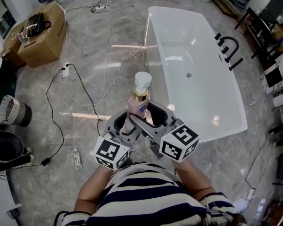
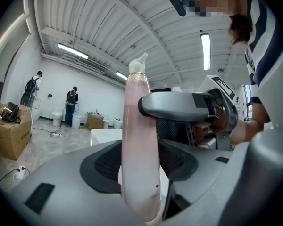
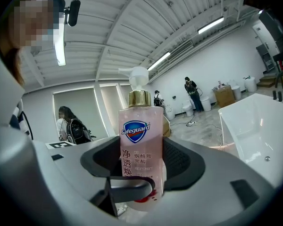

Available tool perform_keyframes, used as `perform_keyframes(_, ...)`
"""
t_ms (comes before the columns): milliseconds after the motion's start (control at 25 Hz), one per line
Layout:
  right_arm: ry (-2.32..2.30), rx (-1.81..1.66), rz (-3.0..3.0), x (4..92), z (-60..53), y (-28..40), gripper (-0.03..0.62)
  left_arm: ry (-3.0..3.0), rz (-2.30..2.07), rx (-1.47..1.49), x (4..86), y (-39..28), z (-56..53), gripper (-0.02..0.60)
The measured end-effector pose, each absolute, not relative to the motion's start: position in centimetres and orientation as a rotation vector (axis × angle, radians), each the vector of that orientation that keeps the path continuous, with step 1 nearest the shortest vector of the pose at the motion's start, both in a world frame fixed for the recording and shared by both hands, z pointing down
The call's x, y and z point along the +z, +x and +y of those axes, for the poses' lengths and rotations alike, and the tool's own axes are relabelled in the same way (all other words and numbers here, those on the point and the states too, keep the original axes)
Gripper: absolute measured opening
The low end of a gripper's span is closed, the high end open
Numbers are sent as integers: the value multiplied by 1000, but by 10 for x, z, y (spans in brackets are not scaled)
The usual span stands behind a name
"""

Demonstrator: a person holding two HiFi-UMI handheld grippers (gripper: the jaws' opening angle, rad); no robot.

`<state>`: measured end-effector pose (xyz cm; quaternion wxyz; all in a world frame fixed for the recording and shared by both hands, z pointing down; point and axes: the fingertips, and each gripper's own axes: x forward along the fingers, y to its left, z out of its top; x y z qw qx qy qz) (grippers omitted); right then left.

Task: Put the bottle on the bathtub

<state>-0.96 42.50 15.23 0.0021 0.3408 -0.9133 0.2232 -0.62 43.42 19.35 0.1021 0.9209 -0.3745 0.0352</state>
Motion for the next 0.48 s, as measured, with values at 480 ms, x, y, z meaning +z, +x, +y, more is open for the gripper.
perform_keyframes(480,1135,755,-2831,161,337,-62,291,2745,-1043,108,198,-61,347,241)
